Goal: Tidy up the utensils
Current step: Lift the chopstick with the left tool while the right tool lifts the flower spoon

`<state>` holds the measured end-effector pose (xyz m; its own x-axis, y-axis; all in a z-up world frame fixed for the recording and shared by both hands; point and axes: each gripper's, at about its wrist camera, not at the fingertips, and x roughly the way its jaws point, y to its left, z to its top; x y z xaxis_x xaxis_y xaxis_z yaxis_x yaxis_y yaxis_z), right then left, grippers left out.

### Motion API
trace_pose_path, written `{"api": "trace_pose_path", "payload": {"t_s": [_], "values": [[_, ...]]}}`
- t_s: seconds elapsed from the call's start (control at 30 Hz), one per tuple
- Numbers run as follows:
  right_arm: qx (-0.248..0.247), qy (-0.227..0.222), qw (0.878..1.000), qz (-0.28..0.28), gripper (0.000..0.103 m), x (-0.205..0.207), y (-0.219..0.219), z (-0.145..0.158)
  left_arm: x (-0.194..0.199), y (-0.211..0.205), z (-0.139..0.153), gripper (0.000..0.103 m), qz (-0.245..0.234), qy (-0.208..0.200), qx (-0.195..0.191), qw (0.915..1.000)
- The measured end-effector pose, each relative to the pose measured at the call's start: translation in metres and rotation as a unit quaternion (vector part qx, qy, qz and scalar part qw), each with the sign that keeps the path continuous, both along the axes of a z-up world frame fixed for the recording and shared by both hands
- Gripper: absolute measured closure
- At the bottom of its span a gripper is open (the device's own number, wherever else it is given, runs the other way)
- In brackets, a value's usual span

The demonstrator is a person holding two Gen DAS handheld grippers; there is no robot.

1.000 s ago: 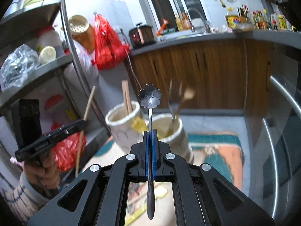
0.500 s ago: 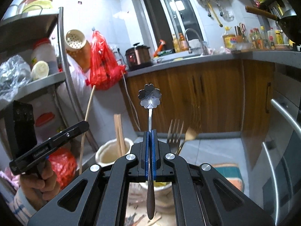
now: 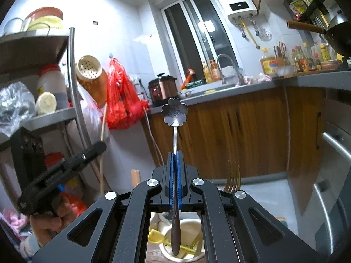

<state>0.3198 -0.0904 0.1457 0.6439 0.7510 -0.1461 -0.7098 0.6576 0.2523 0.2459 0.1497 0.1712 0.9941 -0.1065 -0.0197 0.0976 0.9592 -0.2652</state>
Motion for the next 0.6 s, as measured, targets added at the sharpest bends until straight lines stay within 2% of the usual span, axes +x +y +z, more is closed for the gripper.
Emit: {"api": "trace_pose_path", "payload": {"t_s": [0.13,0.33,0.47,0.6], "values": [[-0.016,0.0,1.0,-0.005,0.099,0.005,0.009,-0.011,0.009,0.006,-0.012,0.099,-0.004,-0.008,-0.033,0.9994],[-0.046,-0.012,0.999,-0.012,0.099,-0.001,0.019,-0.023,0.01,0.009,-0.023,0.099,0.012,-0.027,-0.048,0.9984],[-0.048,-0.011,0.999,-0.008,0.099,-0.001,0.021,-0.023,0.013,0.011,-0.01,0.099,0.011,-0.042,-0.047,0.998],[-0.046,-0.017,0.999,-0.008,0.099,-0.002,0.02,-0.022,0.019,0.005,-0.005,0.099,0.01,-0.047,-0.031,0.9984]]}}
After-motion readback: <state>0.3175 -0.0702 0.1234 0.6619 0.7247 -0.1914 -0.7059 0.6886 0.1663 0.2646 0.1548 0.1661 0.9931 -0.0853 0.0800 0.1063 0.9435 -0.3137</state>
